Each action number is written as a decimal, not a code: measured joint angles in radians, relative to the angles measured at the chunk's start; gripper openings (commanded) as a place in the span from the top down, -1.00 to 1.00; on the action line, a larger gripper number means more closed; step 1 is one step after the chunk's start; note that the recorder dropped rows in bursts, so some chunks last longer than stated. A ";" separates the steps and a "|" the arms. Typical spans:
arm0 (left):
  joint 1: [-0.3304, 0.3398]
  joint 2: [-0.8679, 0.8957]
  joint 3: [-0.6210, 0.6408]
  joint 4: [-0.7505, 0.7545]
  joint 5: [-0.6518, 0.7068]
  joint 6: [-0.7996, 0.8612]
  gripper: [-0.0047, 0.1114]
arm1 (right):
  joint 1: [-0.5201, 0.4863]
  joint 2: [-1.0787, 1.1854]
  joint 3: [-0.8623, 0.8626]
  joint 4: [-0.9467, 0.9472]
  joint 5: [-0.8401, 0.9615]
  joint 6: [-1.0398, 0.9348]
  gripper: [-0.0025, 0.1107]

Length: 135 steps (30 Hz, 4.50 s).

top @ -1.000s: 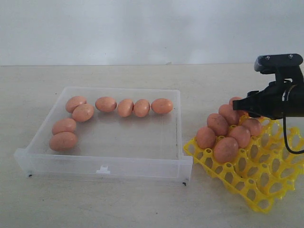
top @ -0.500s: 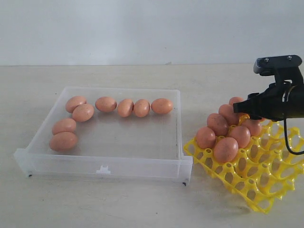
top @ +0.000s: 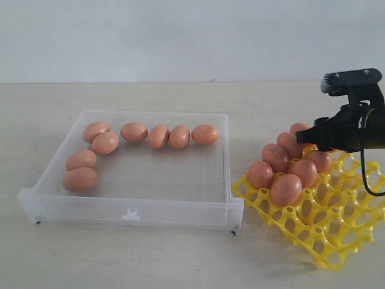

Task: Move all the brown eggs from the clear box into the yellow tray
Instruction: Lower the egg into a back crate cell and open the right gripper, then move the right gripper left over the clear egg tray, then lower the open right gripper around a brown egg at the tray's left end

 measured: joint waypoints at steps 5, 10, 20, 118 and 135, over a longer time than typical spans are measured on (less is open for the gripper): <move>0.000 0.000 0.000 0.000 0.000 0.000 0.99 | -0.008 0.000 0.000 0.000 -0.004 0.000 0.96; 0.000 0.000 0.000 0.000 0.000 0.000 0.99 | -0.008 0.000 0.000 0.000 -0.004 0.002 0.96; 0.000 0.000 0.000 0.000 0.000 0.000 0.99 | -0.008 0.000 0.000 0.000 -0.008 0.018 0.68; 0.000 0.000 0.000 0.000 0.000 0.000 0.99 | 0.852 0.472 -1.114 0.187 0.817 -0.893 -0.09; 0.000 0.000 0.000 0.000 0.000 0.000 0.99 | 0.883 0.509 -1.143 0.213 0.681 -0.956 -0.09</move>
